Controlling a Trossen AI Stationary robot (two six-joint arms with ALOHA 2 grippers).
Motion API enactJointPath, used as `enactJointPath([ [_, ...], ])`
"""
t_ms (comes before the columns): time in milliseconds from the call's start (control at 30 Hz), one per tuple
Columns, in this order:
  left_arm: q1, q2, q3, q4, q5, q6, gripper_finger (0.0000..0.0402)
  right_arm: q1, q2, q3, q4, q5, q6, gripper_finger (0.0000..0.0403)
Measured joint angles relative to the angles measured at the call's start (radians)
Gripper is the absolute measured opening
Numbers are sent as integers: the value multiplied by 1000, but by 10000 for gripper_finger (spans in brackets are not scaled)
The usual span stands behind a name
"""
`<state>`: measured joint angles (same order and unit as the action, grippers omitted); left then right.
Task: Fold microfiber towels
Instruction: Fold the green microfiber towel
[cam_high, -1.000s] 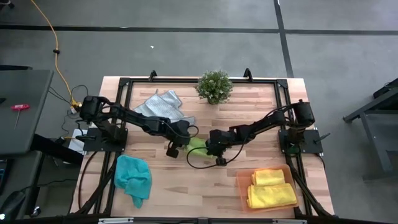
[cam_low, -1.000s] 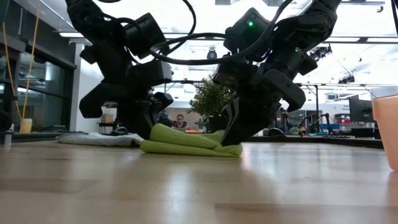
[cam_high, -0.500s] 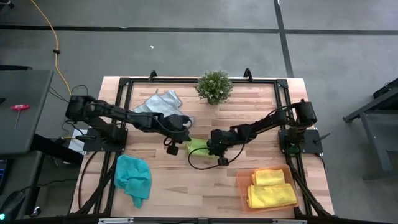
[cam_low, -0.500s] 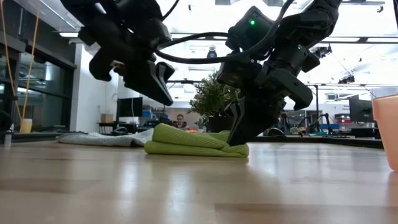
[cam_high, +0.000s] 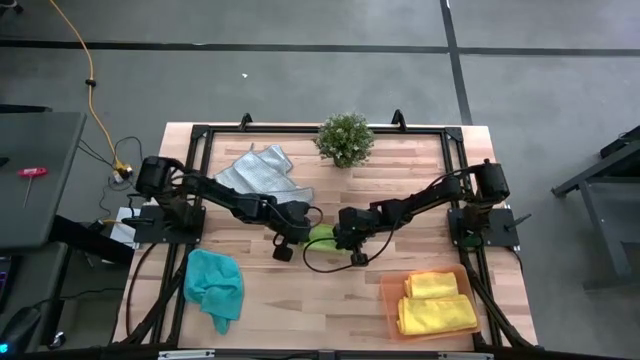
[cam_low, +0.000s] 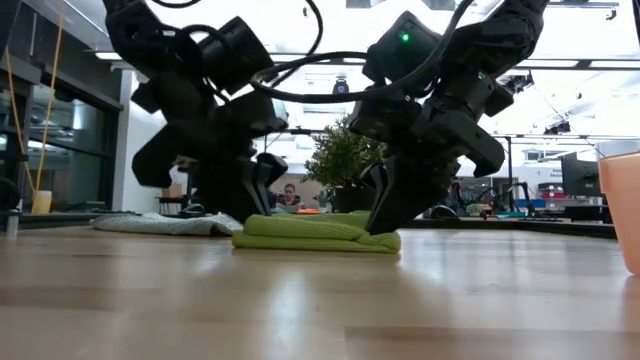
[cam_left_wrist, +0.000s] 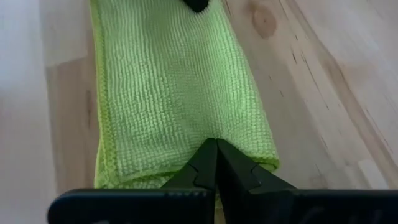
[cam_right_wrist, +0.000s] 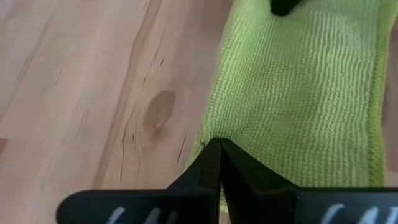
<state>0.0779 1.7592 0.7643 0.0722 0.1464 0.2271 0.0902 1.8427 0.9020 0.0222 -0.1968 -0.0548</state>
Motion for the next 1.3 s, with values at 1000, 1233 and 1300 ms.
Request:
enactJointPath([
  [1000, 0, 42, -1, 34, -20, -41, 0, 48, -50, -2, -28, 118, 47, 0],
  [1233, 0, 42, -1, 26, -22, -41, 0, 45, -48, 0, -115, 94, -34, 0],
  [1300, 0, 42, -1, 26, -23, -32, 0, 45, -49, 2, -145, 80, -73, 0],
])
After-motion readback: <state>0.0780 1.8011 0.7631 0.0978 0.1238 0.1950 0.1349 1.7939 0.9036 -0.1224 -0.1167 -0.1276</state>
